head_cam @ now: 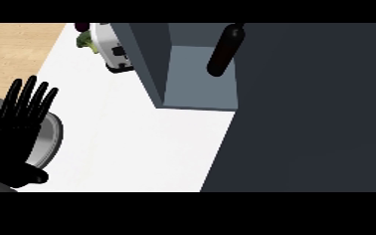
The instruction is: Pick up the wine, place it into the cabinet and close the cabinet
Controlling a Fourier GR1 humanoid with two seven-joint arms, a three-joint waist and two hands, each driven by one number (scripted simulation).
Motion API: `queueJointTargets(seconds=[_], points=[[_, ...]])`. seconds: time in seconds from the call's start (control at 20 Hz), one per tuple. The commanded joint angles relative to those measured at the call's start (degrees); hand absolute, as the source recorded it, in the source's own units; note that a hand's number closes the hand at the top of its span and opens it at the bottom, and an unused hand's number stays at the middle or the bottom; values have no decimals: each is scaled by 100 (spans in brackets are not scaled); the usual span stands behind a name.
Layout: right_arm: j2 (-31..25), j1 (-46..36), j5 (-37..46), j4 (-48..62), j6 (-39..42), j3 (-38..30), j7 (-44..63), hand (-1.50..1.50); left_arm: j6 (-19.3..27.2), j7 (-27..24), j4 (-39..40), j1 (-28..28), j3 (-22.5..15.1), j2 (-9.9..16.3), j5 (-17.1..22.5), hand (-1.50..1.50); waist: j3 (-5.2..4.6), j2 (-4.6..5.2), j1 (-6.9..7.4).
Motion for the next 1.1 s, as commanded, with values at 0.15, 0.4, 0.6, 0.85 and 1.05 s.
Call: queueJointTargets(seconds=[0.15,0.4,0.6,0.85,1.05], points=[[1274,-843,-508,-286,-124,584,903,150,-239,20,84,86,138,140,83,-150,-10,3,192],[1983,-1973,-617,543,-146,217,1503,150,-398,178,181,-187,148,182,218,-150,-20,42,285],[3018,-3186,-548,1441,-382,109,2063,150,-284,148,335,-314,194,139,111,-150,-16,22,212],[4399,-4889,-452,3256,-570,-306,2614,150,-388,285,562,-432,377,236,239,-150,13,10,20],[4441,-5947,-1108,3941,-785,-915,2911,150,-680,153,892,-244,569,220,182,-150,26,-7,-104]])
